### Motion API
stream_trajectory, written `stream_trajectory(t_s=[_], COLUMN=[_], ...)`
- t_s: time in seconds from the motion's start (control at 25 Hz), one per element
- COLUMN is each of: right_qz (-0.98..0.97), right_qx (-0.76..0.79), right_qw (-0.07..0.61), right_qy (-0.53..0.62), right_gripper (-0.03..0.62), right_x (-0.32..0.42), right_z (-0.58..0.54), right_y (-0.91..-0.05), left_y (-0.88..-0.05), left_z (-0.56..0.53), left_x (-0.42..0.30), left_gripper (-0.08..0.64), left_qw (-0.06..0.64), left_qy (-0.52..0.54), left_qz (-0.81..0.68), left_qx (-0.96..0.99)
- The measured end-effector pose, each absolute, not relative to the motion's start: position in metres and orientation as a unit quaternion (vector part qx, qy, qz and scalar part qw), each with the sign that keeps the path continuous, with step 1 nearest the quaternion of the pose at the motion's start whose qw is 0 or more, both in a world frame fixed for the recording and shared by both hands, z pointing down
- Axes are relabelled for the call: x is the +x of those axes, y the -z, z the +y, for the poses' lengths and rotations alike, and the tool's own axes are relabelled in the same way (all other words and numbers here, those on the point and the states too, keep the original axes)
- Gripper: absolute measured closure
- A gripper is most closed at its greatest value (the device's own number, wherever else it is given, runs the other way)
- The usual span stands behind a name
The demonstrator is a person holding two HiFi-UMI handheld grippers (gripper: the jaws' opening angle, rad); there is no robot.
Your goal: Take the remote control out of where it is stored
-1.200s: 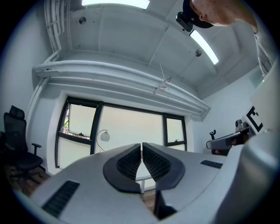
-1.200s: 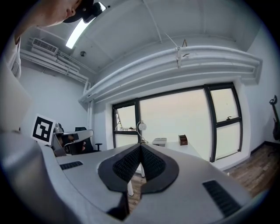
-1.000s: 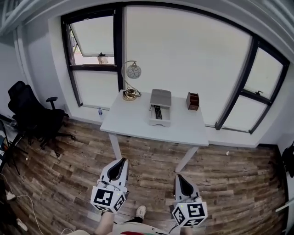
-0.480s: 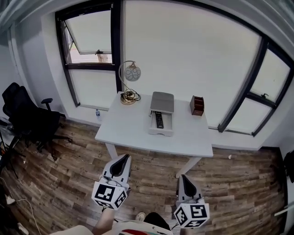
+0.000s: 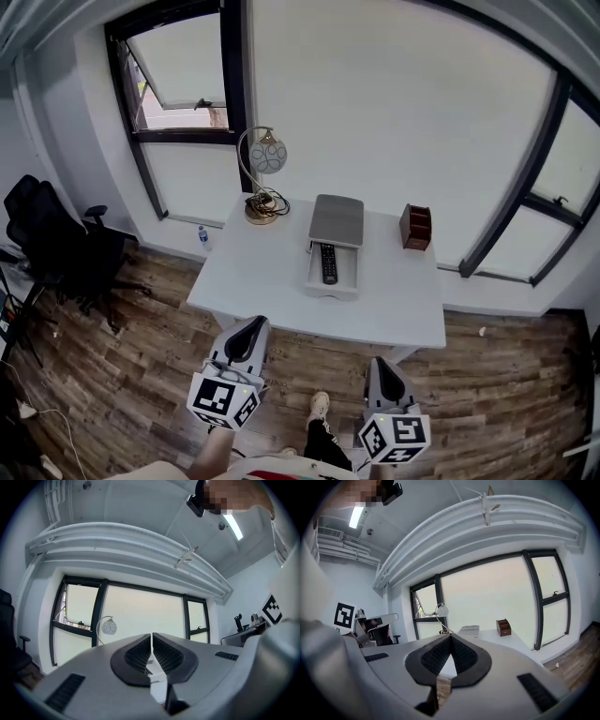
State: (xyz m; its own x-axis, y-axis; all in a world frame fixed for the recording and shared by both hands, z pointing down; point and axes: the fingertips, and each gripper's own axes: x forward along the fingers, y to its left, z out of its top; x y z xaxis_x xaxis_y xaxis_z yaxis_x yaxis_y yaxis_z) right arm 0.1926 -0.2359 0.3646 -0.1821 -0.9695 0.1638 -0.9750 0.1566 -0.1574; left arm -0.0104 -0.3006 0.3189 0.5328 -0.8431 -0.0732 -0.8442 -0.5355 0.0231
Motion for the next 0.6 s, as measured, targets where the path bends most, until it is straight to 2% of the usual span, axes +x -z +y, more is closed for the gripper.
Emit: stream_trajectory(t_s=[0.32, 0.6], right_qz=[-0.762, -0.769], right_qx=[0.639, 0.625], right_qw=[0.016, 0.049], right_qy=[-0.101, -0.127], right_gripper=[0.592, 0.592], right_x=[0.218, 0.231], right_z=[-0.34, -0.428], right_y=[-0.358, -0.378], left_y=[-0.319, -0.333], left_z=[-0.389, -0.468], left_x=[0.022, 0.042], left_gripper=[0.538, 0.538], left_qw=[0.013, -0.004], left_qy=[-0.03, -0.017], left_qz=[0.486, 0.499], left_qx=[-0.873, -0.866])
